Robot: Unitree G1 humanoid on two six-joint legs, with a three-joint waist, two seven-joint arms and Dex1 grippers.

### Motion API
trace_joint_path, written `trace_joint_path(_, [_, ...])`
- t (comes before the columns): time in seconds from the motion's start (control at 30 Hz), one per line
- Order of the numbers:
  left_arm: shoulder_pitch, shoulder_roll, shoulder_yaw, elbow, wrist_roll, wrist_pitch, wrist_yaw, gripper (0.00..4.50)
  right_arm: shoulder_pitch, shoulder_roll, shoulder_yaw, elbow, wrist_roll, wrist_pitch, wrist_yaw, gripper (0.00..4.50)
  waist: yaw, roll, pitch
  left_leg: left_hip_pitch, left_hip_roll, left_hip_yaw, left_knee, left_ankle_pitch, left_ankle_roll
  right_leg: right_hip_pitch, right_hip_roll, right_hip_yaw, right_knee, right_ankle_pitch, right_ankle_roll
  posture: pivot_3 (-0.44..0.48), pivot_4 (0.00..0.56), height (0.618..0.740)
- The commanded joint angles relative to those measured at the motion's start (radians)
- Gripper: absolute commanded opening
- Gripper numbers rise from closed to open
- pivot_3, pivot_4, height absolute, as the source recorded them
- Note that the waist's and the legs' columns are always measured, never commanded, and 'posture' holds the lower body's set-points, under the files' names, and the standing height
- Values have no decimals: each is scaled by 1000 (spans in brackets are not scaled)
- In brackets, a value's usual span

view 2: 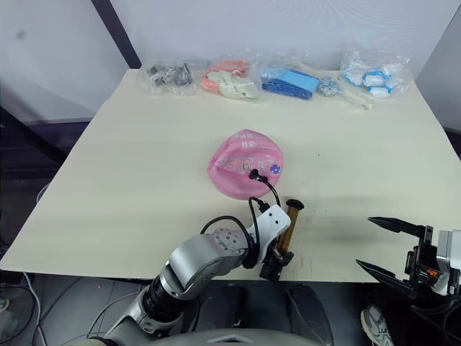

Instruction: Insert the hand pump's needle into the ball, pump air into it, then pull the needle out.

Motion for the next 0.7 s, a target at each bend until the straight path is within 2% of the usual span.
trace_joint_path(0.03, [-12, 25, -25, -11, 8, 17, -2, 4447, 5, 2, -5, -20, 8, -9, 3, 4500, 0, 0, 0, 0, 0, 0, 0, 0, 0, 0, 0, 0, 0, 0, 0, 0, 150, 740])
trace_joint_path(0.17, [-38, 114, -71, -24, 7, -11, -42, 4447, 2, 2, -2, -22, 11, -7, 2, 4500, -3, 0, 0, 0, 0, 0, 0, 0, 0, 0, 0, 0, 0, 0, 0, 0, 150, 740])
trace_joint_path(0.37, [-65, 236, -83, -23, -8, -108, -147, 4447, 1, -1, 5, -24, 21, 5, 9, 4500, -5, 1, -1, 1, 0, 1, 0, 0, 0, 0, 1, 1, 1, 0, 0, 0, 150, 740])
trace_joint_path(0.7, [-121, 369, -116, 5, 2, -266, -312, 4447, -9, -10, 17, -16, 22, 11, 31, 4500, -4, 1, 0, 1, 1, 1, 0, 0, 0, 0, 0, 1, 0, 0, 0, 0, 150, 740])
